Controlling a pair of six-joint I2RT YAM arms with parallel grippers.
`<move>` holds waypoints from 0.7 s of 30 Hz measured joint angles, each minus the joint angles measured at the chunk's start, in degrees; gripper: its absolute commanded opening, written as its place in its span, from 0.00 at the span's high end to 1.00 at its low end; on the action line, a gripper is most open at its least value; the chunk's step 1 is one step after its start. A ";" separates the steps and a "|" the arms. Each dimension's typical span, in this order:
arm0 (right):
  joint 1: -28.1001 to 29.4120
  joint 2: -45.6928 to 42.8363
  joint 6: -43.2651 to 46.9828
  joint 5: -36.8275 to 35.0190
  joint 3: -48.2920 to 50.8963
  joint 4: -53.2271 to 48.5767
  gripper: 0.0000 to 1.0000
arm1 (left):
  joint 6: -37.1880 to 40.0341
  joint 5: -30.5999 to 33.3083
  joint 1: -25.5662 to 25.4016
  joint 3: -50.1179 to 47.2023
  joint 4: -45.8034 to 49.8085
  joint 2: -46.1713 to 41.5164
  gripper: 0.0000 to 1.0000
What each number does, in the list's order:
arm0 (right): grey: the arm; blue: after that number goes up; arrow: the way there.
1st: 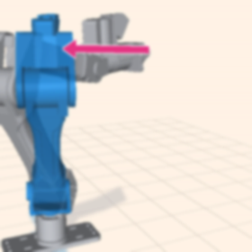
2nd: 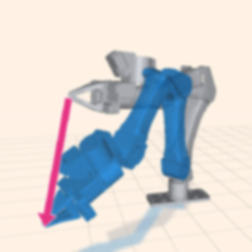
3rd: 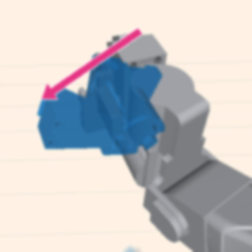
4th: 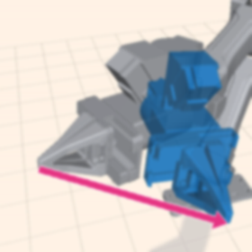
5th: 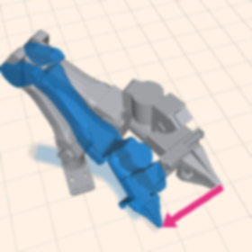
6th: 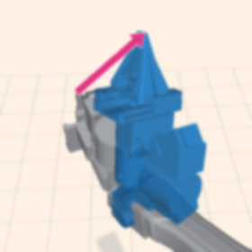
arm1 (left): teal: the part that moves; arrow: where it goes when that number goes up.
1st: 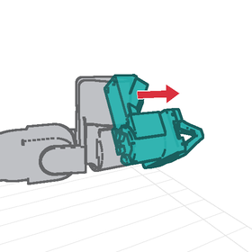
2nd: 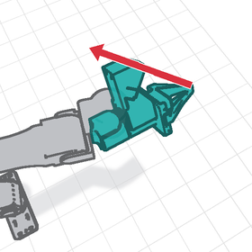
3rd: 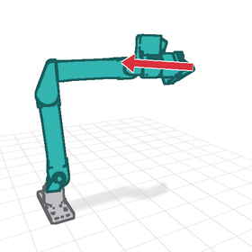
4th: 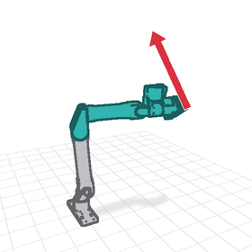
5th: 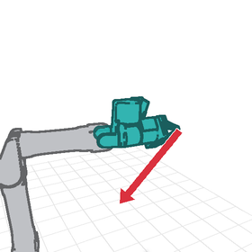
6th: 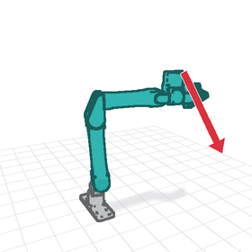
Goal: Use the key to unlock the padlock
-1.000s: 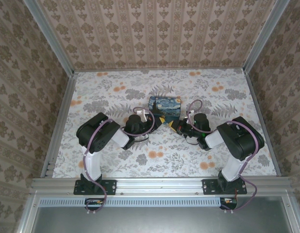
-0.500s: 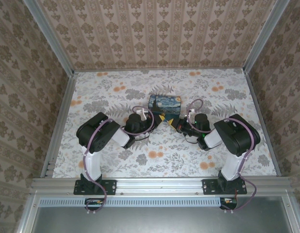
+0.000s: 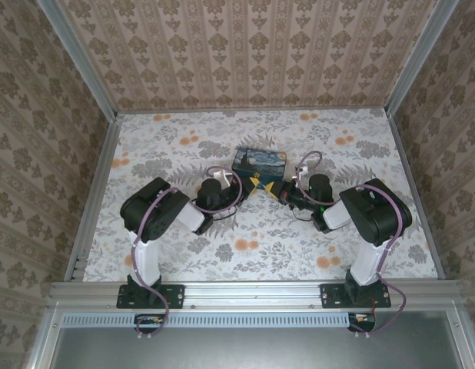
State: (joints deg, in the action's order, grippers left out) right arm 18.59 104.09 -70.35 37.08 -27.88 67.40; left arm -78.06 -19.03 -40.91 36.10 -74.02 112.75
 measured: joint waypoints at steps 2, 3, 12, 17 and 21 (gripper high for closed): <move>-0.20 0.00 0.31 0.87 -1.03 -1.29 1.00 | 0.00 0.28 0.13 0.00 -0.50 0.00 1.00; -0.31 -0.02 1.07 1.14 -1.57 -2.43 1.00 | 0.00 0.52 0.17 0.00 -0.57 0.00 1.00; -0.59 -4.72 11.63 1.55 -5.16 -17.40 1.00 | -0.42 0.63 0.17 0.00 -0.59 0.00 1.00; -1.22 -5.05 15.04 2.62 -6.16 -20.00 1.00 | -0.44 0.24 0.17 0.00 -0.57 0.00 1.00; -2.21 -4.98 16.09 4.31 -6.23 -19.89 1.00 | -0.48 -0.59 0.17 0.24 -0.57 0.00 1.00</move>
State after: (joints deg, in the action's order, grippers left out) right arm 16.38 99.11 -54.26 41.39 -34.11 47.51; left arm -78.54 -19.62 -40.73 36.34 -74.59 112.75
